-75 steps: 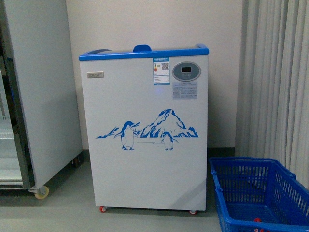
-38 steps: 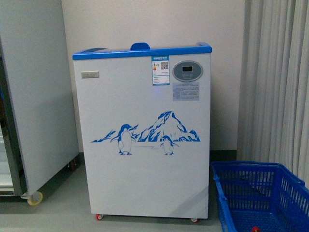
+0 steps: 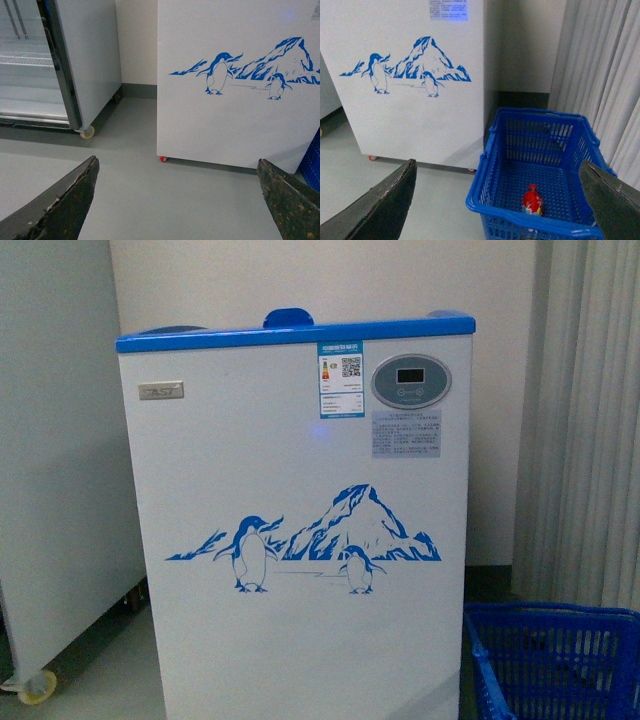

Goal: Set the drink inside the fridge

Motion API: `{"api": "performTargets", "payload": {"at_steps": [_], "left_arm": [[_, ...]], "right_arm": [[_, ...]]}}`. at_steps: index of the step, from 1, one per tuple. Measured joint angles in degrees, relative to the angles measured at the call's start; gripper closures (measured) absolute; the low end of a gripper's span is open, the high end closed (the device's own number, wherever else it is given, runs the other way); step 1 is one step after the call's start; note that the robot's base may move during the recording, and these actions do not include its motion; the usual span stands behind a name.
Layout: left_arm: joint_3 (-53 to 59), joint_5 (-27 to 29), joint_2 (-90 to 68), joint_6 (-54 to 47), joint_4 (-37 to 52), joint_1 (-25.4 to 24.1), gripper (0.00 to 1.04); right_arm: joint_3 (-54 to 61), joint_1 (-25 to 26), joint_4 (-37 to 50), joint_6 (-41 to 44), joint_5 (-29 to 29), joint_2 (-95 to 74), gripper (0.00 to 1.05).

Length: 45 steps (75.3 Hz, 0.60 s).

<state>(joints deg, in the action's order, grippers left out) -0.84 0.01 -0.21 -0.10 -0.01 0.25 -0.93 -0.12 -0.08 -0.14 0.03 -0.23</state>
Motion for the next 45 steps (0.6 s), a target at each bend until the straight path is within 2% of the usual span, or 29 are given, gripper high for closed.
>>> {"api": "performTargets", "payload": {"at_steps": [45], "left_arm": [[0.0, 0.0, 0.0, 0.0, 0.0, 0.0, 0.08]], "right_arm": [[0.0, 0.0, 0.0, 0.0, 0.0, 0.0, 0.08]]}}
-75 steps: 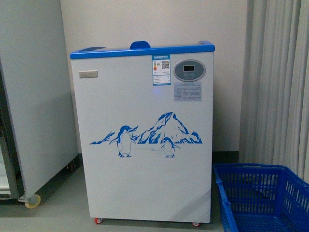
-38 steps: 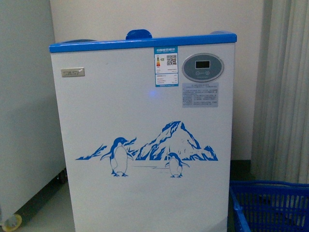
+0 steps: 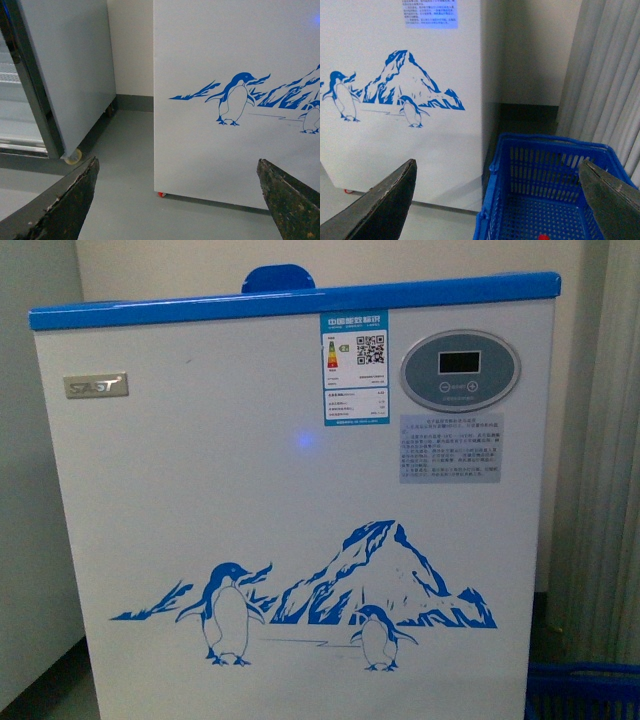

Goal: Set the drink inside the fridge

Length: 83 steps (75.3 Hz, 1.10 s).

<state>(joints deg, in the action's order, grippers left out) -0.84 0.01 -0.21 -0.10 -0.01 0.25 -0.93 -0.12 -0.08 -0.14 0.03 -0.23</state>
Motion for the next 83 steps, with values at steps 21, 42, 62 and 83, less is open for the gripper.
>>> {"api": "performTargets", "payload": {"at_steps": [21, 42, 62, 83], "left_arm": [[0.0, 0.0, 0.0, 0.0, 0.0, 0.0, 0.08], [0.0, 0.0, 0.0, 0.0, 0.0, 0.0, 0.08], [0.0, 0.0, 0.0, 0.0, 0.0, 0.0, 0.08], [0.0, 0.0, 0.0, 0.0, 0.0, 0.0, 0.08]], "right_arm": [[0.0, 0.0, 0.0, 0.0, 0.0, 0.0, 0.08], [-6.3, 1.2, -13.3, -5.2, -8.6, -11.8, 0.08], [-16.6, 21.4, 18.4, -2.6, -5.0, -71.4, 0.08], [-30.5, 23.8, 34.1, -2.3, -3.3, -119.7, 0.08]]}}
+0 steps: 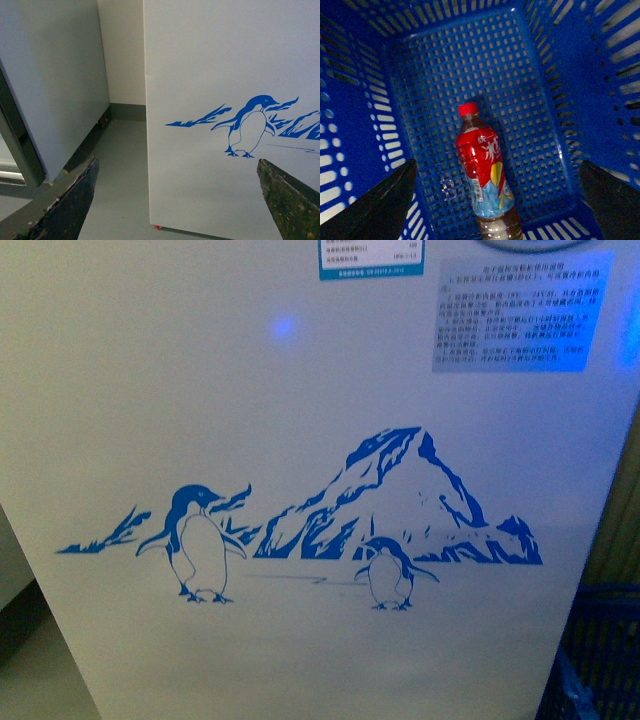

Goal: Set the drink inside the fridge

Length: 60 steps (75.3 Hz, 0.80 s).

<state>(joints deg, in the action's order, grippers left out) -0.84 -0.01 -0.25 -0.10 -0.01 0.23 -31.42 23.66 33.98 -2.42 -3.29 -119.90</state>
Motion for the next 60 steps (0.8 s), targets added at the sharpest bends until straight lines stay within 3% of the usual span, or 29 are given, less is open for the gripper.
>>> {"api": "performTargets", "payload": {"at_steps": [23, 60], "left_arm": [[0.0, 0.0, 0.0, 0.0, 0.0, 0.0, 0.08], [0.0, 0.0, 0.0, 0.0, 0.0, 0.0, 0.08]], "right_arm": [[-13.8, -1.6, 3.6, -0.3, -2.2, -30.6, 0.08], [-28.3, -2.0, -1.6, 2.0, -4.6, -47.4, 0.08]]}}
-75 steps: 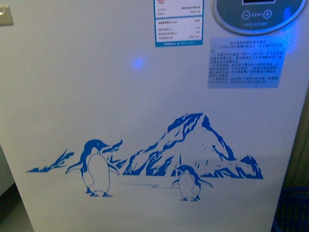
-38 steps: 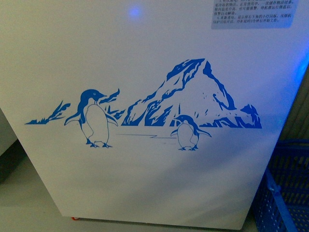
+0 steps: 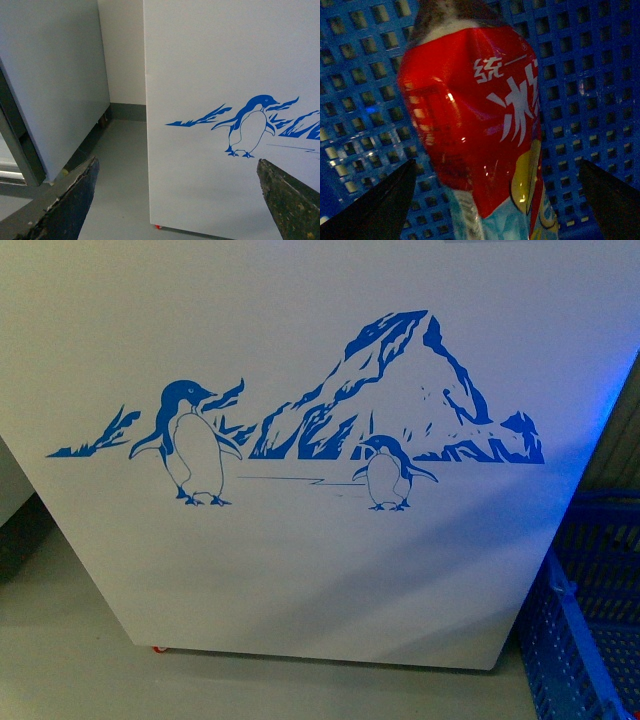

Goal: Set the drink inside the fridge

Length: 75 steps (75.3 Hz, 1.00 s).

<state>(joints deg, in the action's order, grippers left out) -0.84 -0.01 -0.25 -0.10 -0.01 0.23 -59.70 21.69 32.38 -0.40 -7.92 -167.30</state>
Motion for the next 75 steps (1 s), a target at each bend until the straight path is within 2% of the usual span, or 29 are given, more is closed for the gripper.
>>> {"api": "performTargets", "payload": {"at_steps": [17, 37, 41, 49, 66, 75], "left_arm": [[0.0, 0.0, 0.0, 0.0, 0.0, 0.0, 0.08], [0.0, 0.0, 0.0, 0.0, 0.0, 0.0, 0.08], [0.0, 0.0, 0.0, 0.0, 0.0, 0.0, 0.08], [0.0, 0.0, 0.0, 0.0, 0.0, 0.0, 0.08], [0.0, 0.0, 0.0, 0.0, 0.0, 0.0, 0.08], [0.0, 0.0, 0.0, 0.0, 0.0, 0.0, 0.08]], "right_arm": [[-4.6, -1.2, -3.8, 0.8, 0.0, -3.3, 0.08], [-5.9, -2.3, -5.1, 1.1, 1.1, -3.3, 0.43], [-5.4, -2.6, -5.2, 0.1, 1.3, -2.3, 0.55], [-3.8, -2.5, -4.3, -0.3, 1.4, -0.5, 0.65], [7.6, 0.6, 2.0, 1.4, 3.9, 15.2, 0.69], [14.3, 0.8, 2.1, 1.5, 5.8, 27.4, 0.69]]}}
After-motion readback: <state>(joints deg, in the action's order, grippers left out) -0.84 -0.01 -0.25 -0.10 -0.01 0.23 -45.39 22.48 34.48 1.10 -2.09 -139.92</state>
